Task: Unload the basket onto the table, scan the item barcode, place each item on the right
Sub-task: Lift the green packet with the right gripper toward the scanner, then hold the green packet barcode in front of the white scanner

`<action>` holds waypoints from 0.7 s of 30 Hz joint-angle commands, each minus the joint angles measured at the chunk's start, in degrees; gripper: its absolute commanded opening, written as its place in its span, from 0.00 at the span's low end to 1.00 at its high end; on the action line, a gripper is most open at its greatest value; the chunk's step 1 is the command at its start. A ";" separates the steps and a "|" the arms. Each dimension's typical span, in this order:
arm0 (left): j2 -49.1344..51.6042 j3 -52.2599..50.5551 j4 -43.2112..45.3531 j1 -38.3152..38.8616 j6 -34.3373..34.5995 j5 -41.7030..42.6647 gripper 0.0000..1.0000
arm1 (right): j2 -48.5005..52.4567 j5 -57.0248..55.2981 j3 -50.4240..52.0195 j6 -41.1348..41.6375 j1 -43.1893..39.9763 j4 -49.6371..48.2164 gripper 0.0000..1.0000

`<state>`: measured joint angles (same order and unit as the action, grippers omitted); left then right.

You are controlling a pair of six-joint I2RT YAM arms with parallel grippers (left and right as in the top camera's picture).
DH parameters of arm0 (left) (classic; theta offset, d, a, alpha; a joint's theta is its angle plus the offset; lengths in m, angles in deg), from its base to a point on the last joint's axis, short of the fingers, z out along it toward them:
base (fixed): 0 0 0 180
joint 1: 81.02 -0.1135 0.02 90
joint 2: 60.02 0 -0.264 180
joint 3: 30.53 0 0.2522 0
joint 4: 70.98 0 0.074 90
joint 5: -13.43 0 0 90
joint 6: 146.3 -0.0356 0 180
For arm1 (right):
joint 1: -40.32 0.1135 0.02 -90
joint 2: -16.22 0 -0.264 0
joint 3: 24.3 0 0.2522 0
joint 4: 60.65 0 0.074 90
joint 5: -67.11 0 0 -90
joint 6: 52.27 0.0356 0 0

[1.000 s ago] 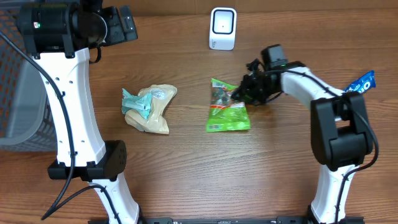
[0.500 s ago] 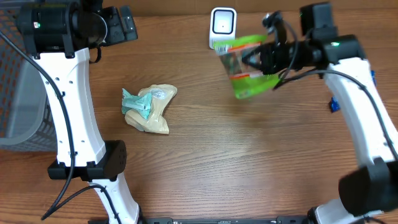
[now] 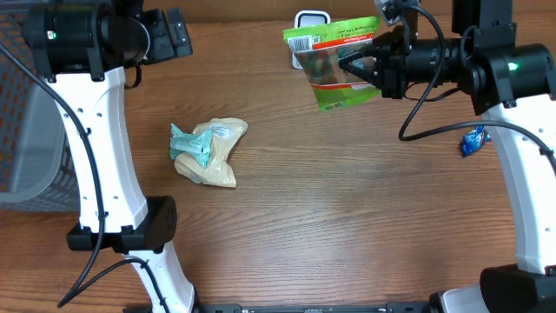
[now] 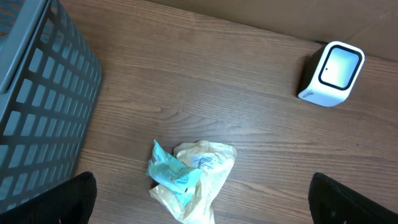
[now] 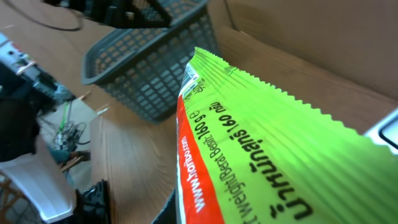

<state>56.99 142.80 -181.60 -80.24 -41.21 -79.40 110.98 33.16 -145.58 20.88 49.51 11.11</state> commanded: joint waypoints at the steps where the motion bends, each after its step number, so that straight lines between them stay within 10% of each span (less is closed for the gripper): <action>1: -1.03 -0.11 0.07 0.74 0.35 -0.17 1.00 | -2.49 5.53 -2.29 -2.93 0.07 -0.44 0.04; 14: -1.03 -0.11 0.07 0.74 0.35 -0.17 1.00 | -2.19 1.79 -2.16 -2.82 0.07 1.70 0.04; 21: -1.03 -0.11 0.07 0.74 0.35 -0.17 1.00 | -0.35 -18.75 -1.70 10.38 1.66 0.59 0.04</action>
<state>56.99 142.80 -181.60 -80.24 -41.21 -79.40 110.78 26.65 -145.65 23.79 49.84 12.92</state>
